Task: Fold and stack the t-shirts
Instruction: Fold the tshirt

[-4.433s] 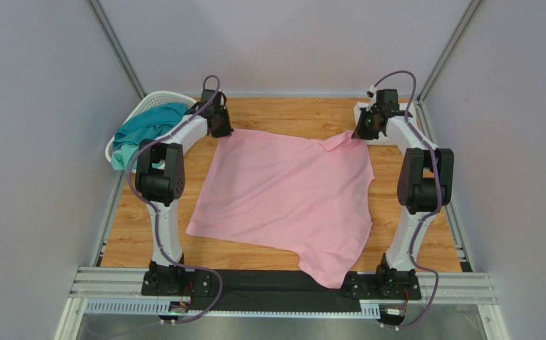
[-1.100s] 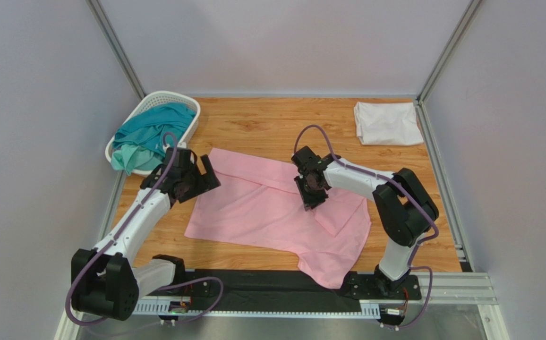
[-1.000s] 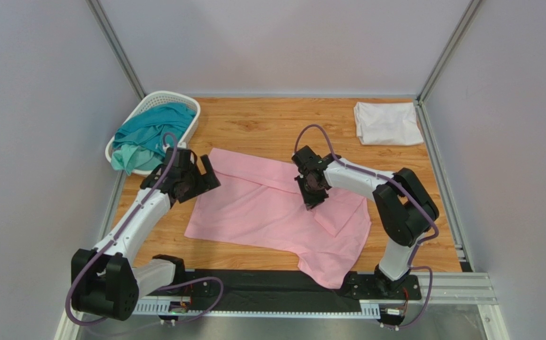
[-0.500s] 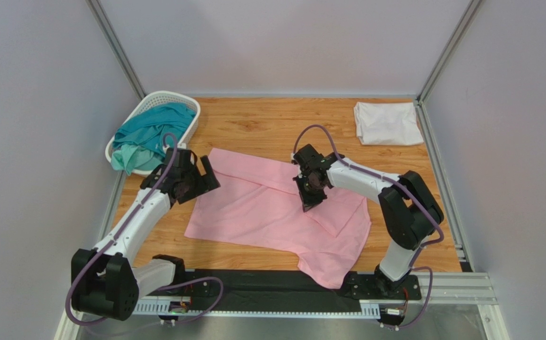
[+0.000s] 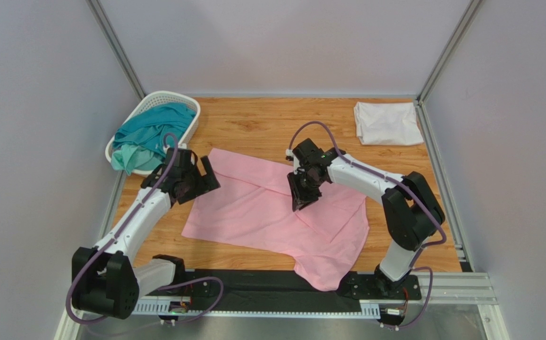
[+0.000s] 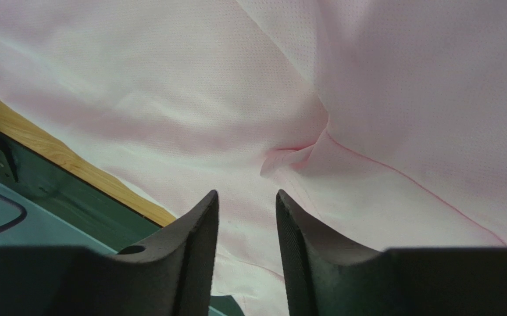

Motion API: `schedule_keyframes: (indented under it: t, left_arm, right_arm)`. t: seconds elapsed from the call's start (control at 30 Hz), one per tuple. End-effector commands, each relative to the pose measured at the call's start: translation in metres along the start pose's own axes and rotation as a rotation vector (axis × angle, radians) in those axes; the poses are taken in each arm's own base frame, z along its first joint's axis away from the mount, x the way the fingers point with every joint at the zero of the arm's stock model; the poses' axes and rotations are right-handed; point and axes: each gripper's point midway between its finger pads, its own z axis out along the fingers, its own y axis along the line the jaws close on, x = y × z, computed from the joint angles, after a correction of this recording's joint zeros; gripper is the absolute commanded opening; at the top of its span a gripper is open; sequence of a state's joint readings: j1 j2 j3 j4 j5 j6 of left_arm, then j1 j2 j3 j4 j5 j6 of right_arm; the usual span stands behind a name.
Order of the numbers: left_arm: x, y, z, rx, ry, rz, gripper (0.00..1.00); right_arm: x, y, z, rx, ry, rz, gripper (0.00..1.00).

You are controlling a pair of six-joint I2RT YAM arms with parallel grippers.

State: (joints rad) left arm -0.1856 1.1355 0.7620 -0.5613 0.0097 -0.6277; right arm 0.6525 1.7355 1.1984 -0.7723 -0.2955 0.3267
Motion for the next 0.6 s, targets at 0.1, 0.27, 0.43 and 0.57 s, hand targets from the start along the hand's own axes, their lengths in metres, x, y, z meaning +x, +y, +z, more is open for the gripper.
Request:
schedule_keyframes:
  t: [0.1, 0.27, 0.43, 0.57]
  left_arm:
    - [-0.020, -0.017, -0.007, 0.041, -0.032, 0.001, 1.00]
    - [-0.033, -0.039, -0.002, 0.111, -0.025, 0.015, 1.00]
    - [-0.052, -0.068, 0.016, 0.154, -0.027, 0.055, 1.00]
    - [-0.066, -0.098, 0.039, 0.224, 0.007, 0.067, 1.00]
  right_arm:
    - [-0.010, 0.008, -0.022, 0.001, -0.058, -0.031, 0.82]
    - [-0.016, -0.016, -0.055, 0.110, -0.164, 0.029, 1.00]
    - [-0.018, -0.065, -0.073, 0.153, -0.233, 0.211, 1.00]
    - [-0.023, -0.102, -0.068, 0.136, -0.262, 0.341, 1.00]
